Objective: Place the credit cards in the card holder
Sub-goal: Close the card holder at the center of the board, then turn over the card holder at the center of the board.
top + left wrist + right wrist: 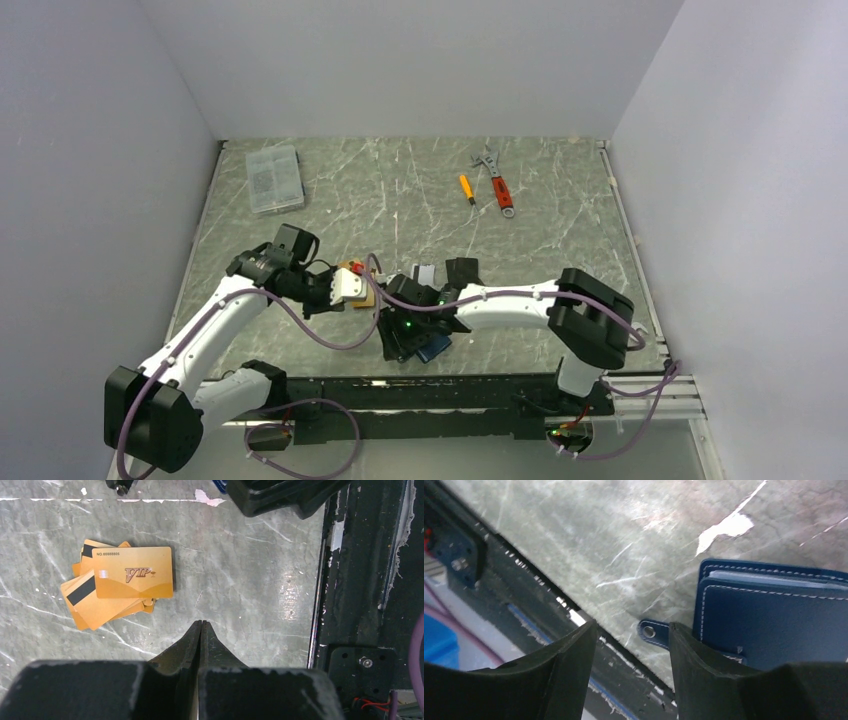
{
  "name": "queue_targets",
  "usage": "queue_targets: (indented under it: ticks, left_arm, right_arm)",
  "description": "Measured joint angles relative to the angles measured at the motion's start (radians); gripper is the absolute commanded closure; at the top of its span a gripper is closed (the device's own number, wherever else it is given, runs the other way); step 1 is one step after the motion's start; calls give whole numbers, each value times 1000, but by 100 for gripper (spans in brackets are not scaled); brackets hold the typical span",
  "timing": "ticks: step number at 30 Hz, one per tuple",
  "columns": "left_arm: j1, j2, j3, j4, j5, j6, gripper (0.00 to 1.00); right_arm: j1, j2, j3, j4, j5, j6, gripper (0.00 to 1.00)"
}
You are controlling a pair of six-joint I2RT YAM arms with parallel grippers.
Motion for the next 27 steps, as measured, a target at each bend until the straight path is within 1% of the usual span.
queue_targets:
  ticks: [4, 10, 12, 15, 18, 21, 27]
  left_arm:
    - [0, 3, 2, -8, 0, 0, 94]
    - [0, 16, 27, -14, 0, 0, 93]
    - [0, 16, 34, -13, 2, 0, 93]
    - [0, 27, 43, -12, 20, -2, 93]
    - [-14, 48, 54, -8, 37, -4, 93]
    - [-64, 72, 63, 7, 39, -20, 94]
    - [-206, 94, 66, 81, 35, -80, 94]
  right_arm:
    - [-14, -61, -12, -7, -42, -17, 37]
    - [-103, -278, -25, 3, -160, -35, 37]
    - [-132, -343, -26, 15, -181, -36, 42]
    - [-190, -440, -77, 51, -196, -34, 54]
    - [-282, -525, -208, 79, -196, -9, 54]
    - [-337, -530, -301, 68, -147, 11, 55]
    - [-309, -414, -343, 51, -88, 31, 61]
